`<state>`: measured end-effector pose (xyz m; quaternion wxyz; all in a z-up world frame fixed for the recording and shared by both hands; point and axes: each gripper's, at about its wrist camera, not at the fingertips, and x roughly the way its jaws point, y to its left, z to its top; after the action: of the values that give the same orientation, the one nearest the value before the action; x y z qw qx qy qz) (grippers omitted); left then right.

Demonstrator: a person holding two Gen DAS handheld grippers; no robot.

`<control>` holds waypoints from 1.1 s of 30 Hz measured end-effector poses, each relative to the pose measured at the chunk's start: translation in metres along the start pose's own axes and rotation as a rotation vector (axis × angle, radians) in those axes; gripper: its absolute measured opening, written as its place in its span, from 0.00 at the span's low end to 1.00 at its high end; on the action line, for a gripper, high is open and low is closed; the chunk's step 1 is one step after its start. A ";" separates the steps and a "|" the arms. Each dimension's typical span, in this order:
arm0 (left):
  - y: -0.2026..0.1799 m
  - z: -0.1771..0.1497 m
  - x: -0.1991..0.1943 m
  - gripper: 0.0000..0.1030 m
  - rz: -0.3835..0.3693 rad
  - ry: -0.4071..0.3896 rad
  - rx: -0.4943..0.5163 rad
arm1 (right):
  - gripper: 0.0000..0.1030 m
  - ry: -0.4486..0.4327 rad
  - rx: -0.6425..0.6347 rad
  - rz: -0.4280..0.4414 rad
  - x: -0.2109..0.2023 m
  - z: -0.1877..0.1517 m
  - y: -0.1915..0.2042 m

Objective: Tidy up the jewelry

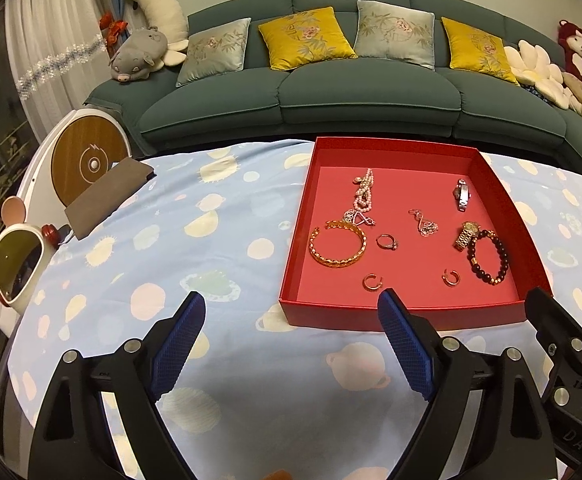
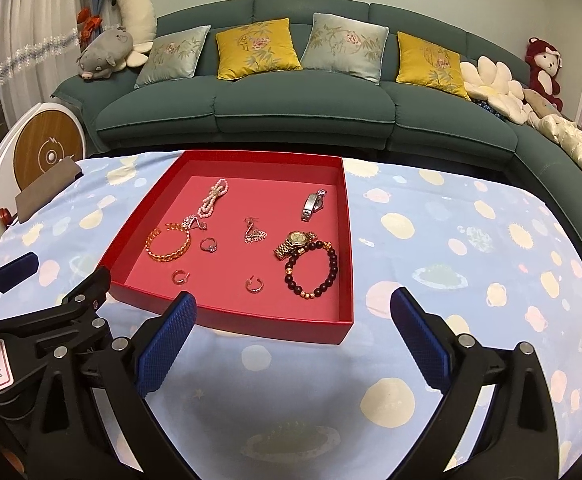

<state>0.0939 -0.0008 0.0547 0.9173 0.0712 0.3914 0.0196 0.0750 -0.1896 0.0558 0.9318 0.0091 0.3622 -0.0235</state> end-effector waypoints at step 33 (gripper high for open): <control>-0.011 0.000 0.000 0.83 0.007 -0.017 0.013 | 0.92 -0.005 0.015 -0.017 -0.003 -0.003 -0.008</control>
<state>0.0935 -0.0121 0.0535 0.9200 0.0786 0.3834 0.0197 0.0701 -0.1971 0.0556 0.9323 0.0132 0.3599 -0.0341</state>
